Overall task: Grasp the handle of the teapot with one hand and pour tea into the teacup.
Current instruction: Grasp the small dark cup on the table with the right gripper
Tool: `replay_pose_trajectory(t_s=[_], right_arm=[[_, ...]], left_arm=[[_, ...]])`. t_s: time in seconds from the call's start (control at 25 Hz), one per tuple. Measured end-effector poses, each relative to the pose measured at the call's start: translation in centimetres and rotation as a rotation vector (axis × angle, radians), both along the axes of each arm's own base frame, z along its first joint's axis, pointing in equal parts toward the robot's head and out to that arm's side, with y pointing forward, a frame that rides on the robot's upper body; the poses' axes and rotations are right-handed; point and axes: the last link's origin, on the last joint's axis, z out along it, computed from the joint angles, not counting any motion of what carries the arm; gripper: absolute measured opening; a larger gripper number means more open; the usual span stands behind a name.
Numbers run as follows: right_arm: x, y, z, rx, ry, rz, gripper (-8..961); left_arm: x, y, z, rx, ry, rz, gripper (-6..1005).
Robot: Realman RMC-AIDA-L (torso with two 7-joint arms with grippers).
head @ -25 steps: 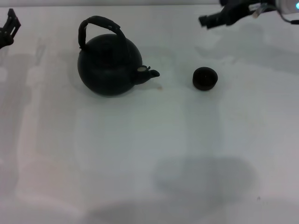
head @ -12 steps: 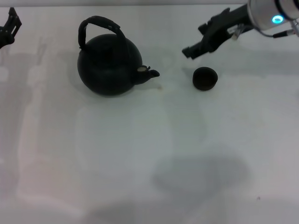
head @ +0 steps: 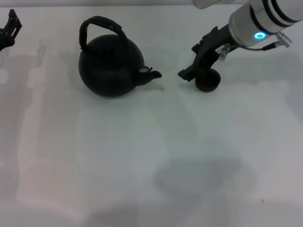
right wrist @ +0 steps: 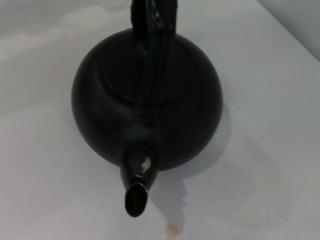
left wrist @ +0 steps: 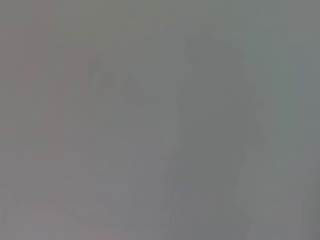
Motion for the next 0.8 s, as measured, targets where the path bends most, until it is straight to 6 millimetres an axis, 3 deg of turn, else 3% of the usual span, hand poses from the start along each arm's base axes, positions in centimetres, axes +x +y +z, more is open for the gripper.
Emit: replay_pose_trajectory(t_s=[0.8], right_arm=[[1.1,-0.1,-2.1,0.008,-0.063,0.041,856]], left_arm=[[0.5,0.3,-0.1,-0.001,-0.002,-0.017,877]])
